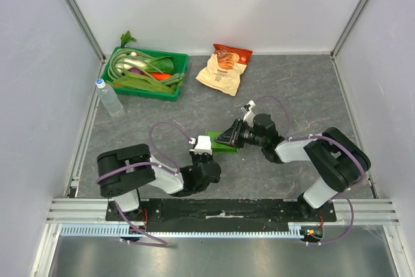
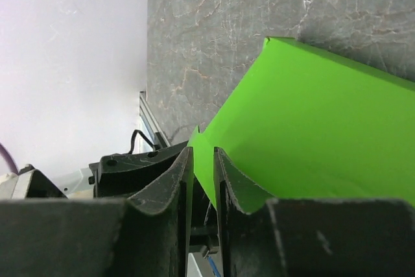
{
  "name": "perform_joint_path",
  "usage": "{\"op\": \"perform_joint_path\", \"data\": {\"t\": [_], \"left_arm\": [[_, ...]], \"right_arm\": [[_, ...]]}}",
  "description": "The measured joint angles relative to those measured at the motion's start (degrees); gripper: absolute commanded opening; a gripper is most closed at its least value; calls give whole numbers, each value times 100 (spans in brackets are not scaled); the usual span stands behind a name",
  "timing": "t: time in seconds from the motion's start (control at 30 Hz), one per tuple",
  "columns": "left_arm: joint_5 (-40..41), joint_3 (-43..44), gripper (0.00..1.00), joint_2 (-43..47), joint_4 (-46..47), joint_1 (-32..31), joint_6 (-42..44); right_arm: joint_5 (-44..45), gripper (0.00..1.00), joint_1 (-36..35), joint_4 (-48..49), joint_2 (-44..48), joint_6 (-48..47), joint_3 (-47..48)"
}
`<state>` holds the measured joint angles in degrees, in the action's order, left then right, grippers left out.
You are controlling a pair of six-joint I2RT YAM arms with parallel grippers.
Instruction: Fold the paper box
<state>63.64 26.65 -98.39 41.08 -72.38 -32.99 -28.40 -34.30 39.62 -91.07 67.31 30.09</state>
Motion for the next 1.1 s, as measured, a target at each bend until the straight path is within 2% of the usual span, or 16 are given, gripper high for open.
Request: {"op": "perform_joint_path", "data": {"t": [0.03,0.23,0.4,0.47,0.6,0.7,0.77,0.87,0.93,0.97,1.1], "left_arm": [[-153,0,43,107,-214,-2,-59],[-1204,-37,48,1104,-1672,-17,-699],[-2363,-435,52,2673,-2837,-59,-1014],[-2809,-610,46,3512,-3327,-74,-1051],[-3773,-625,45,5097,-4277,-72,-1040],[-4426,-404,34,5700,-4712,120,-1005],[-5099,-9,25,5543,-4780,723,-931],[-5995,573,22,4605,-4356,1928,-872],[-6373,682,20,3954,-3816,2439,-868],[-6585,680,16,3558,-3541,2636,-863],[-7272,671,13,2168,-2732,3032,-855]], "right_arm": [[-11,25,-7,280,-94,101,-116],[-46,24,-9,1622,-704,531,-275],[-70,24,-9,2404,-1154,728,-372],[-81,24,-9,2516,-1224,721,-400],[-136,24,-9,2640,-1322,654,-426],[-162,24,-9,2651,-1357,566,-433],[-177,24,-9,2601,-1379,455,-433],[-177,23,-9,2483,-1401,282,-433],[-173,23,-9,2369,-1403,162,-435],[-162,23,-9,2295,-1403,96,-435],[-94,23,-9,2017,-1394,-151,-431]]}}
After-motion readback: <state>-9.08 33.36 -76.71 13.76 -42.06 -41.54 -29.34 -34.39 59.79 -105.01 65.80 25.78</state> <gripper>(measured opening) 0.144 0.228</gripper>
